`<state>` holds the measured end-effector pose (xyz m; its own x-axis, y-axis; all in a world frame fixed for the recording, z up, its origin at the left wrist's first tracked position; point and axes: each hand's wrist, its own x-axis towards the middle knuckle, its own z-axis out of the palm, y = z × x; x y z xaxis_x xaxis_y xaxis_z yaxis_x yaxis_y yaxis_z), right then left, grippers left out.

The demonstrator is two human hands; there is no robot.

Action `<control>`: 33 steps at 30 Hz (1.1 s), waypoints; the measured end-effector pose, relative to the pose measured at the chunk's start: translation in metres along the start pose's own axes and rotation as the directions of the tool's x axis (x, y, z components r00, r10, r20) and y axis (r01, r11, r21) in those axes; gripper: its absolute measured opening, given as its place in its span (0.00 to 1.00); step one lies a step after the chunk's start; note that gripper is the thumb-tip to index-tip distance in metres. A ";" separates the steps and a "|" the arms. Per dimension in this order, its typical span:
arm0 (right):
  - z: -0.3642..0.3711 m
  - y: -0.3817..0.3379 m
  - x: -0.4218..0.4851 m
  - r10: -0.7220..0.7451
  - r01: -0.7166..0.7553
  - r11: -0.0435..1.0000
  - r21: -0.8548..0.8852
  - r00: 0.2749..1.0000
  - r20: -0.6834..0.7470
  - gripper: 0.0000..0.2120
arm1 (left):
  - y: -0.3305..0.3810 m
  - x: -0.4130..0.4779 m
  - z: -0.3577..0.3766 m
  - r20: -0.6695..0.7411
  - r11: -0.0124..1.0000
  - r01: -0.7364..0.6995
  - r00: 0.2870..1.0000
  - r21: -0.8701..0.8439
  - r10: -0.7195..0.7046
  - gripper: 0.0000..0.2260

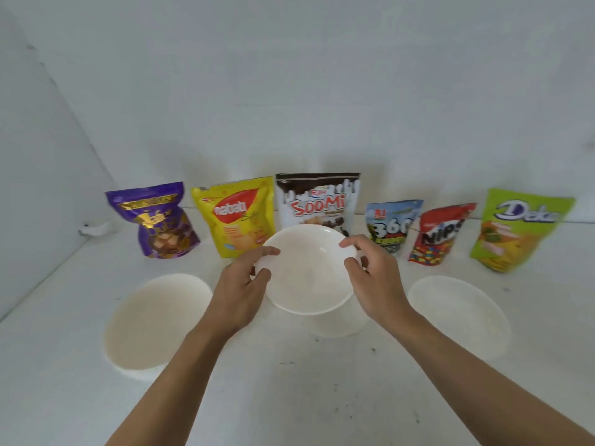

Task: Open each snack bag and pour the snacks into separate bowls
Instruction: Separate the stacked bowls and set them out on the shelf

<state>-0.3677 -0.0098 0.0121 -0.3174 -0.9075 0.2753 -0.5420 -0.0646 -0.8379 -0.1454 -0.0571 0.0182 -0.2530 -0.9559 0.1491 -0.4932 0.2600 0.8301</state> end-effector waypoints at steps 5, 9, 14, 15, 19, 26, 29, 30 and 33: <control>-0.076 0.036 -0.012 0.015 -0.018 1.000 -0.023 0.993 -0.113 0.14 | 0.042 0.003 0.071 0.080 0.996 -0.072 0.994 -0.058 0.076 0.19; -0.137 0.069 -0.018 0.046 -0.051 0.998 -0.026 0.985 -0.167 0.14 | 0.082 0.001 0.129 0.144 0.994 -0.076 0.986 -0.076 0.086 0.20; -0.212 0.115 -0.025 0.042 -0.047 0.998 -0.039 0.991 -0.126 0.16 | 0.126 -0.011 0.209 0.164 0.992 -0.062 0.983 -0.106 0.079 0.22; -0.226 0.124 -0.026 0.041 -0.046 0.998 -0.047 0.994 -0.104 0.17 | 0.134 -0.013 0.226 0.161 0.994 -0.055 0.984 -0.099 0.070 0.22; -0.278 0.164 -0.026 0.093 -0.095 0.990 -0.107 0.995 -0.023 0.18 | 0.164 -0.021 0.288 0.140 0.997 -0.039 0.989 -0.062 0.047 0.22; -0.335 0.216 -0.019 0.184 -0.165 0.960 -0.228 0.981 0.064 0.23 | 0.196 -0.034 0.360 0.184 0.999 -0.014 0.983 -0.031 0.019 0.25; -0.349 0.233 -0.016 0.205 -0.186 0.945 -0.267 0.978 0.044 0.22 | 0.204 -0.036 0.382 0.236 1.000 -0.007 0.972 0.023 0.001 0.25; -0.351 0.239 -0.016 0.213 -0.193 0.940 -0.283 0.976 0.042 0.22 | 0.206 -0.036 0.389 0.253 0.999 -0.007 0.968 0.047 -0.006 0.25; -0.352 0.253 -0.018 0.245 -0.217 0.924 -0.316 0.968 0.051 0.21 | 0.205 -0.038 0.407 0.301 0.993 0.011 0.952 0.118 -0.046 0.25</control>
<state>-0.7733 0.1369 -0.0391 -0.4000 -0.9157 0.0375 -0.6776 0.2679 -0.6849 -0.5753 0.0883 -0.0362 -0.4691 -0.8812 -0.0582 -0.5905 0.2639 0.7627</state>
